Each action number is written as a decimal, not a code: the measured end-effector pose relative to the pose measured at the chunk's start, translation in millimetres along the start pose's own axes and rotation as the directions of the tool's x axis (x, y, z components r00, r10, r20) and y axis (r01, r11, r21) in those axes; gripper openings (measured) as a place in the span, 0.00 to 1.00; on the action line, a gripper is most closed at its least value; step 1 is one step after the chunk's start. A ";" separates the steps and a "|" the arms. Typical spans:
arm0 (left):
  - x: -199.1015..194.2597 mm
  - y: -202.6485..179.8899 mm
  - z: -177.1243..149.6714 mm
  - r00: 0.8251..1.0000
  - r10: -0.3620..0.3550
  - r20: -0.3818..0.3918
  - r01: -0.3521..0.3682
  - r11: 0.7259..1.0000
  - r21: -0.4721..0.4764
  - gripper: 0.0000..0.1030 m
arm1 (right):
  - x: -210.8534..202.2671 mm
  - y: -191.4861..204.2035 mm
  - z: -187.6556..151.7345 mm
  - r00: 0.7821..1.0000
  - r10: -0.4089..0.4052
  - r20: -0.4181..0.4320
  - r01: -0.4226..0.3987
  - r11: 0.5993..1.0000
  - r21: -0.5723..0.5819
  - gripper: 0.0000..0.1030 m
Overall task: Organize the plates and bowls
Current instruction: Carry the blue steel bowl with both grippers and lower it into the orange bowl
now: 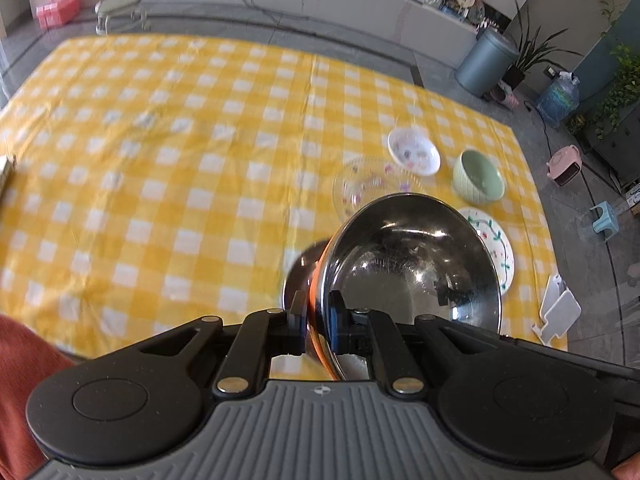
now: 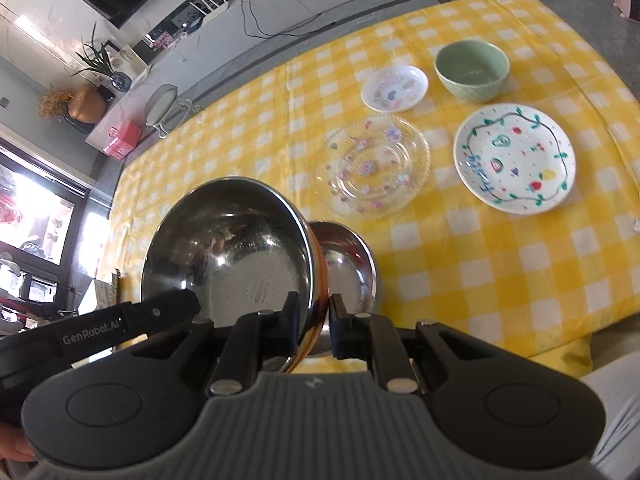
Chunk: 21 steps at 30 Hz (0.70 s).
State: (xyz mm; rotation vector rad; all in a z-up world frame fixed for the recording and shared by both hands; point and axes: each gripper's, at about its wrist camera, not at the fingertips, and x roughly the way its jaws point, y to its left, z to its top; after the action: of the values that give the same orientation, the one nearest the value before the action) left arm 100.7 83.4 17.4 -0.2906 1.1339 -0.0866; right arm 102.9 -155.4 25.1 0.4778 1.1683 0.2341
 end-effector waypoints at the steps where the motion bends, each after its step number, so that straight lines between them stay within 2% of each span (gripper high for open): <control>1: 3.4 0.8 -0.5 1.000 0.001 -0.010 -0.001 1.000 -0.003 0.10 | 1.4 -1.4 -0.5 1.000 -0.005 -0.004 0.005 1.000 0.002 0.12; 11: 34.7 10.2 -5.0 0.997 0.012 -0.080 -0.015 0.999 -0.034 0.10 | 29.9 -5.7 1.7 0.997 -0.050 -0.055 0.050 0.999 -0.001 0.12; 16: 50.3 10.2 2.1 0.995 -0.001 -0.100 -0.004 0.999 -0.051 0.09 | 38.6 -7.1 8.5 0.995 -0.084 -0.051 0.083 0.996 -0.009 0.12; 21: 60.8 6.3 6.2 0.994 0.023 -0.108 -0.026 0.999 -0.028 0.08 | 49.3 -8.6 14.6 0.991 -0.112 -0.069 0.111 0.994 -0.014 0.12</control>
State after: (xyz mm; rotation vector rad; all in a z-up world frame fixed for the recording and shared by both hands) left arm 131.6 77.5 -35.3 -0.3015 1.2462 -0.0645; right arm 134.7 -145.8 -15.2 0.3965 1.2571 0.1614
